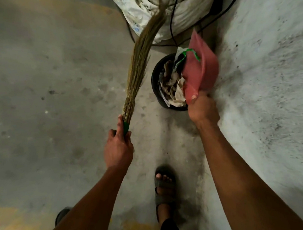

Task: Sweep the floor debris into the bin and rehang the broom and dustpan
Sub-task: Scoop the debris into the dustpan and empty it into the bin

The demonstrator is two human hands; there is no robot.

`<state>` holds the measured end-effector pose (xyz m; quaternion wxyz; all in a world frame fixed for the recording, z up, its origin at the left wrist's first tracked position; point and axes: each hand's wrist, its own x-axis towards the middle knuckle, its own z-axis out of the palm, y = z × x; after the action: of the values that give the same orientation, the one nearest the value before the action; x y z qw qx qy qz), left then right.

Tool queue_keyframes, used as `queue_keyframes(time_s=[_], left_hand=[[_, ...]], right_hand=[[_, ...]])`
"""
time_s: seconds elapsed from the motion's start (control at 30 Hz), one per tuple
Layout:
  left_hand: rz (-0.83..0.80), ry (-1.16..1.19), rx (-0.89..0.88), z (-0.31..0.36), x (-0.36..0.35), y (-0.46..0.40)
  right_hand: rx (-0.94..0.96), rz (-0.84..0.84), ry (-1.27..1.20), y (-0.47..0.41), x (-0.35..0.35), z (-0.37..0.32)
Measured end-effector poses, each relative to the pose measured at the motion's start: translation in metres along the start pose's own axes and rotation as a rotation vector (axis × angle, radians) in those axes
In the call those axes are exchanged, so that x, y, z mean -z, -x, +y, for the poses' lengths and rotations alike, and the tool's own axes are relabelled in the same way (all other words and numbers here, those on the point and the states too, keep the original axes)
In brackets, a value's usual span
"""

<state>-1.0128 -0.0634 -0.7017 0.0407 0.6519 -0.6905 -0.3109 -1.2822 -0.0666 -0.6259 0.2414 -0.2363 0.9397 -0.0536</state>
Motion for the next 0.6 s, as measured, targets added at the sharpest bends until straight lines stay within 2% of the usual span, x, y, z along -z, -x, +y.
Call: queue_keyframes(time_s=[0.1,0.2,0.37,0.47,0.6], left_hand=[[-0.023,0.02,0.002,0.0,-0.003,0.005],[-0.034,0.024,0.017,0.003,-0.002,0.007],[-0.04,0.036,0.027,0.009,0.005,0.006],[-0.05,0.011,0.044,0.01,0.007,-0.004],[-0.142,-0.071,0.082,0.011,0.014,-0.03]], right_hand=[[0.052,-0.056,0.077,-0.007,-0.006,-0.001],[0.025,-0.046,0.077,-0.012,0.001,-0.002],[-0.061,0.099,0.003,0.0,0.041,0.007],[0.0,0.217,-0.069,0.015,0.05,0.017],[0.05,0.278,-0.075,0.021,0.055,0.01]])
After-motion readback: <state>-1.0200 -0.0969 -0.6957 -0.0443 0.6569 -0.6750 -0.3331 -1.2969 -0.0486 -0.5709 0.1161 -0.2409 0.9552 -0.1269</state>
